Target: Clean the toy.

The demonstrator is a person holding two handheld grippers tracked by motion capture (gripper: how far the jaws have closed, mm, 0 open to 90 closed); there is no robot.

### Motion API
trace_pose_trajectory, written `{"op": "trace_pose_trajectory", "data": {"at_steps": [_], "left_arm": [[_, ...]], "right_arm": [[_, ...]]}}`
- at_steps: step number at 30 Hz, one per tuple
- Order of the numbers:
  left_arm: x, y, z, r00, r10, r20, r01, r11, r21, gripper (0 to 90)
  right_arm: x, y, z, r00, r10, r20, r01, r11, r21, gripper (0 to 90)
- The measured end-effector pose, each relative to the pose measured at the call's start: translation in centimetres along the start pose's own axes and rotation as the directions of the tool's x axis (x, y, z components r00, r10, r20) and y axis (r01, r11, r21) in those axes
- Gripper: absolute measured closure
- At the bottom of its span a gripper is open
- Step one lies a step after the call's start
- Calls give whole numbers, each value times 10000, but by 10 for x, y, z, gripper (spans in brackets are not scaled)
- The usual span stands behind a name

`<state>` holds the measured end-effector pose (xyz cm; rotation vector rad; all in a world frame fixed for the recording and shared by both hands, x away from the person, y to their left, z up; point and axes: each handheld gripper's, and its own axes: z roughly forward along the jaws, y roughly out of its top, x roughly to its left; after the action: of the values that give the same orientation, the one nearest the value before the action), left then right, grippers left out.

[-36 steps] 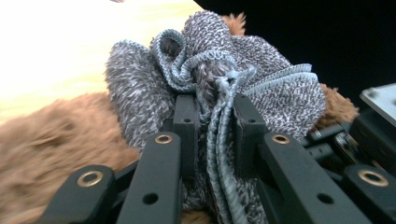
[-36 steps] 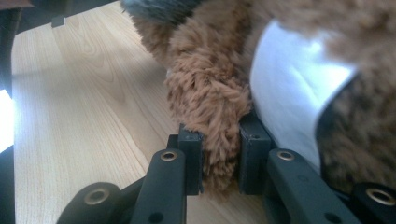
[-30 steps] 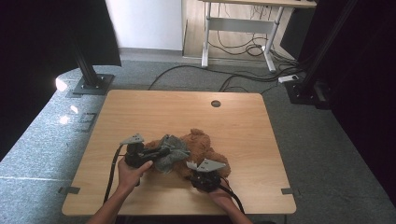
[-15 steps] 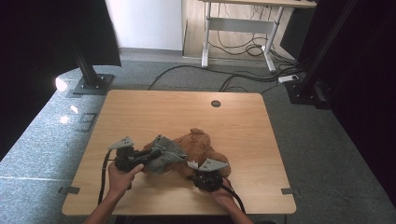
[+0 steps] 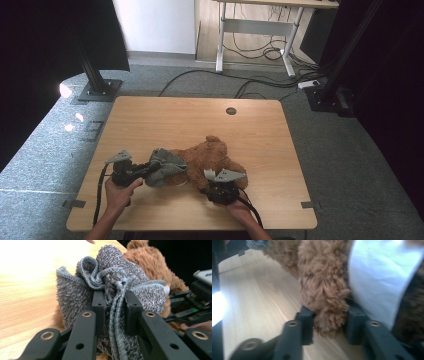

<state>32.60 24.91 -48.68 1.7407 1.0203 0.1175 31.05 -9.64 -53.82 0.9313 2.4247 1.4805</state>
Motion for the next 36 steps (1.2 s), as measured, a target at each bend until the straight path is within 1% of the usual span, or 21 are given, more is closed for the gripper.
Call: {"op": "trace_pose_trajectory", "data": {"at_steps": [1, 3, 4, 6, 8, 10, 13, 14, 16, 17, 18, 19, 21, 23, 25, 27, 28, 29, 31, 33, 36], "left_arm": [[-1, 0, 1, 10000, 36, 7, -37, 10000, 34, 742], [-2, -1, 1, 9998, 165, -66, -164, 9998, 59, 742], [-3, -1, 1, 9997, 198, -112, -197, 9998, 70, 742], [-2, -1, 1, 9997, 191, -122, -190, 9998, 84, 742], [-2, -1, 1, 9997, 194, -126, -193, 9998, 95, 742], [-3, -1, 1, 9997, 201, -141, -199, 9997, 106, 741], [-2, -2, 1, 9996, 202, -178, -200, 9997, 139, 741], [-2, -2, 1, 9997, 158, -167, -156, 9998, 144, 741], [-1, -3, 1, 9998, 127, -163, -125, 9998, 133, 741], [-1, -3, 0, 9998, 115, -159, -113, 9999, 130, 741], [-1, -3, 0, 9998, 114, -157, -112, 9999, 131, 741], [-1, -3, 0, 9998, 121, -155, -119, 9998, 134, 741], [-1, -3, 0, 9999, 82, -123, -80, 9999, 126, 741], [-1, -1, -1, 10000, -60, -4, 60, 10000, 73, 740], [-2, 3, -2, 9996, -178, 214, 180, 9998, -57, 740], [-4, 9, -2, 9987, -244, 446, 252, 9996, -155, 740], [-8, 13, 0, 9980, -194, 595, 206, 9996, -187, 740], [-11, 18, 3, 9975, -125, 699, 140, 9997, -207, 739], [-19, 28, 10, 9952, 10, 975, 15, 9997, -257, 740], [-29, 40, 20, 9910, 131, 1329, -91, 9995, -306, 740], [-47, 58, 40, 9842, 507, 1695, -469, 9986, -263, 740]], "right_arm": [[1, 1, -3, 10000, 6, -55, -6, 10000, 35, 542], [2, 2, -11, 9999, 132, -60, -132, 9999, 58, 490], [3, 4, -19, 9998, 185, 29, -185, 9998, -32, 468], [3, 7, -34, 9996, 233, 127, -229, 9992, -336, 449], [2, 12, -50, 9995, 231, 213, -212, 9962, -839, 431], [-3, 17, -60, 9986, 384, 354, -342, 9930, -1129, 417], [-18, 27, -70, 9943, 656, 840, -527, 9877, -1475, 390], [-21, 29, -72, 9934, 627, 956, -480, 9877, -1491, 378], [-30, 35, -73, 9882, 194, 1521, -3, 9923, -1240, 330], [-36, 37, -71, 9868, 204, 1607, -35, 9945, -1047, 308], [-43, 36, -68, 9871, 391, 1555, -272, 9966, -781, 286], [-47, 36, -65, 9870, 447, 1542, -357, 9975, -605, 278], [-53, 31, -57, 9878, 425, 1497, -410, 9991, -134, 289], [-55, 26, -51, 9904, 319, 1348, -322, 9995, 4, 366], [-54, 22, -46, 9923, 122, 1236, -108, 9999, -126, 493], [-52, 18, -44, 9924, 34, 1230, 8, 9994, -343, 565], [-51, 18, -43, 9929, -20, 1191, 65, 9993, -375, 586], [-50, 17, -43, 9933, -192, 1141, 233, 9991, -345, 601], [-47, 17, -41, 9928, -374, 1136, 412, 9987, -313, 619], [-46, 16, -39, 9930, -338, 1135, 383, 9986, -373, 627], [-43, 15, -37, 9923, -493, 1138, 540, 9978, -391, 631]]}}
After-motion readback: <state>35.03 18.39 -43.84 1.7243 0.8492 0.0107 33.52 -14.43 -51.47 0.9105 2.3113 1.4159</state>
